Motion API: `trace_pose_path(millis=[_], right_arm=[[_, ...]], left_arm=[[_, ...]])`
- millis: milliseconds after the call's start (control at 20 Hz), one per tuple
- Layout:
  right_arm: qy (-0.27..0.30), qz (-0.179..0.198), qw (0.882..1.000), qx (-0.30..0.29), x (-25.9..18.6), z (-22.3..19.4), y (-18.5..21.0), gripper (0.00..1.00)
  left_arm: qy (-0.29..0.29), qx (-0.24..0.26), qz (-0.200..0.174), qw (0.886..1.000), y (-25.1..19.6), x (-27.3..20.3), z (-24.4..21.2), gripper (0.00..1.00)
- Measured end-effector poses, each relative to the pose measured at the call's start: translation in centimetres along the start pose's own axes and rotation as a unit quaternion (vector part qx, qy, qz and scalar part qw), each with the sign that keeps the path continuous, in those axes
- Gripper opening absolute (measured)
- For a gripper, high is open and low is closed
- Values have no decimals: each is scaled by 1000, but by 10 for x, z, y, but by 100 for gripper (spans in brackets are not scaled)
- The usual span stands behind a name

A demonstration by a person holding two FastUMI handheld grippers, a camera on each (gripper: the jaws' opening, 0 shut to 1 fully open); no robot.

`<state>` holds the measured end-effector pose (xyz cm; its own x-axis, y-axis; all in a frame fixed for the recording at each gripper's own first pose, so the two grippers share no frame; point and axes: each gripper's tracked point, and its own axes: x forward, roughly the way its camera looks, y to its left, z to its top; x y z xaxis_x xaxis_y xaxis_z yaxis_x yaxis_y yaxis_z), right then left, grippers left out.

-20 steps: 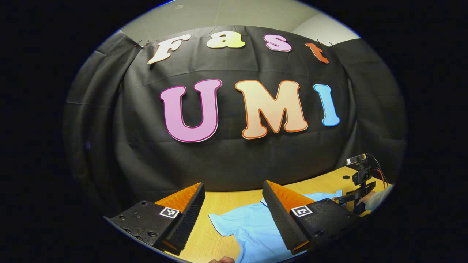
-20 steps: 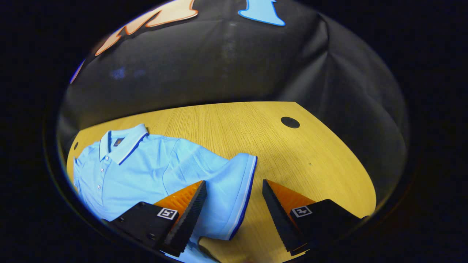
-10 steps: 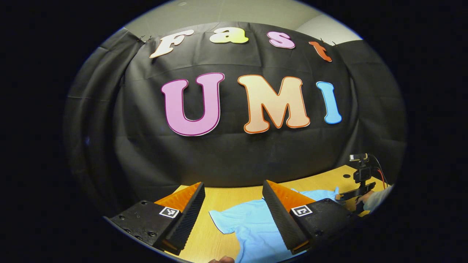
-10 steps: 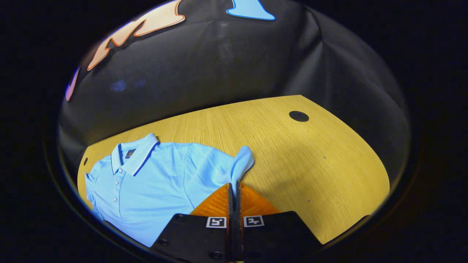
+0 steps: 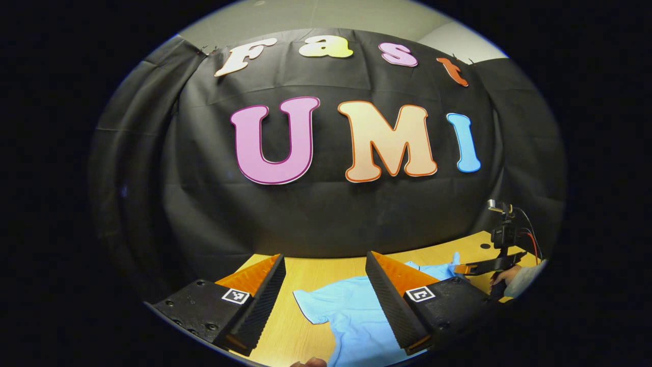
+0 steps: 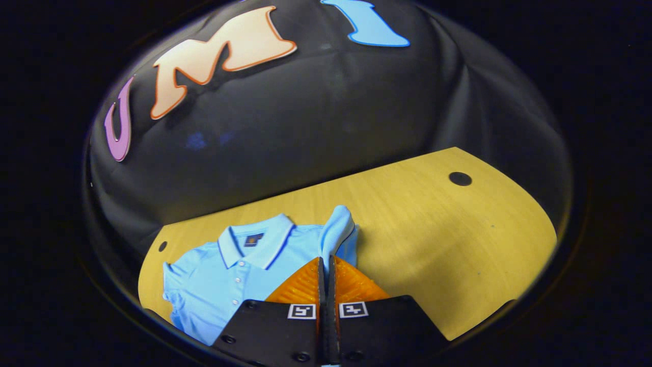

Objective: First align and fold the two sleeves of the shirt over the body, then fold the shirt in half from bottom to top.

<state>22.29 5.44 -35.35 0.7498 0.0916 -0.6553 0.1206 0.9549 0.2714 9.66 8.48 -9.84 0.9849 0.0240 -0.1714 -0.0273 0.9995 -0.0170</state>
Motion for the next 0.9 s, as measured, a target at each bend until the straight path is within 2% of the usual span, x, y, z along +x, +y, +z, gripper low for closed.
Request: trace_pose_path(millis=[300, 400, 600, 650, 700, 750, 800, 850, 900], right_arm=[[42, 40, 998, 19, 11, -45, 57, 4], [52, 48, 997, 22, 7, -52, 67, 13], [34, 44, 998, -22, -13, -47, 67, 98], [26, 41, 998, -37, -21, -43, 65, 94], [18, 44, 998, -48, -30, -38, 66, 98], [11, 46, 997, -54, -39, -37, 66, 94], [9, 45, 997, -59, -49, -36, 63, 98], [8, 44, 997, -63, -60, -35, 59, 94], [8, 41, 997, -66, -69, -35, 53, 94]], left_arm=[[40, -29, 20, 999, 20, 13, -38, 95], [52, -32, 28, 998, 28, 23, -53, 95], [71, -32, 33, 996, 40, 53, -84, 95], [77, -35, 34, 996, 40, 62, -95, 96], [88, -36, 32, 995, 40, 72, -106, 95], [104, -37, 31, 993, 40, 80, -119, 95], [115, -38, 26, 992, 38, 89, -131, 95], [128, -40, 21, 991, 35, 96, -143, 96], [142, -41, 14, 989, 32, 103, -158, 96]])
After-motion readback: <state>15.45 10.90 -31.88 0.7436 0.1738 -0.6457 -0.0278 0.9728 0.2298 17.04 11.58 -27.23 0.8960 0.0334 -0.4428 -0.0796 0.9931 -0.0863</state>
